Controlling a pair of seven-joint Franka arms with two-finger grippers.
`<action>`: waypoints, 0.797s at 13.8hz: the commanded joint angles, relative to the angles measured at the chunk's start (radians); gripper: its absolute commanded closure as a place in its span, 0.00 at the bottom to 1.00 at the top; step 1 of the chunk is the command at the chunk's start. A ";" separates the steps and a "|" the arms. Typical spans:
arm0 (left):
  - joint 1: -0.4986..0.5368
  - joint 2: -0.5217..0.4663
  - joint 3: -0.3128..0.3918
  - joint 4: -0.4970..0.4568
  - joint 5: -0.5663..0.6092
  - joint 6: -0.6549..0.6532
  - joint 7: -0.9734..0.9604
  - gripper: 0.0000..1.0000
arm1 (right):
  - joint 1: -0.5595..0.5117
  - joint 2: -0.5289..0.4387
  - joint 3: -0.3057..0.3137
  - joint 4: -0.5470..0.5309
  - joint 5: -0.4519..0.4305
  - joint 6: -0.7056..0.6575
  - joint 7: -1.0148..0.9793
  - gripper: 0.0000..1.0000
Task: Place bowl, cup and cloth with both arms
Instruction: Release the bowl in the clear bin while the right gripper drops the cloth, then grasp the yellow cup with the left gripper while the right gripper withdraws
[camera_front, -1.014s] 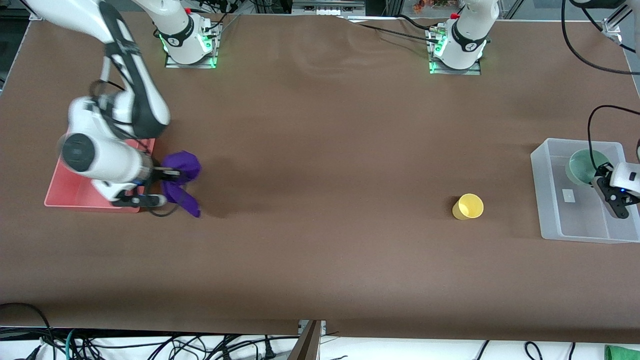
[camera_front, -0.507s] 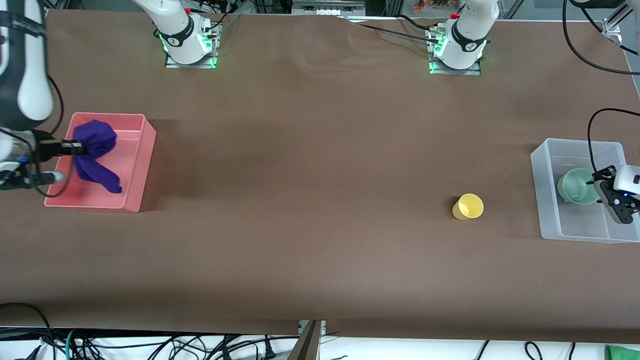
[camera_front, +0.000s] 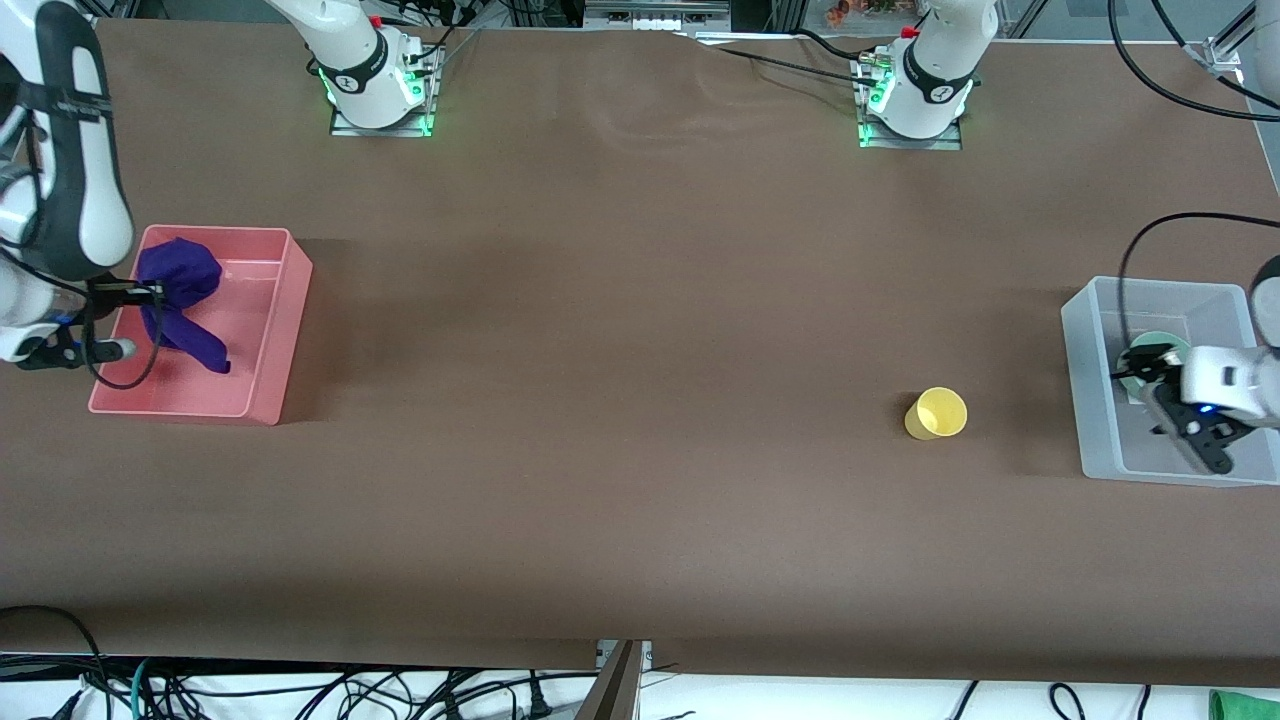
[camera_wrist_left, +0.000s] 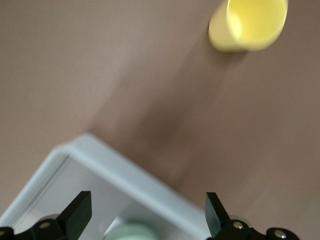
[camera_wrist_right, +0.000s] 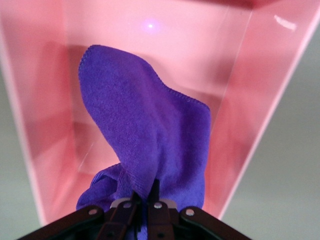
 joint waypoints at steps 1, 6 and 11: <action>-0.077 0.017 -0.042 -0.001 -0.019 0.022 -0.208 0.00 | -0.003 -0.018 -0.011 -0.092 -0.015 0.100 -0.006 1.00; -0.163 0.128 -0.039 -0.009 -0.031 0.233 -0.357 0.05 | -0.012 -0.004 -0.015 -0.143 -0.013 0.184 -0.006 0.16; -0.189 0.145 -0.040 -0.102 -0.030 0.234 -0.340 0.24 | -0.011 -0.081 0.001 -0.065 0.000 0.102 0.000 0.00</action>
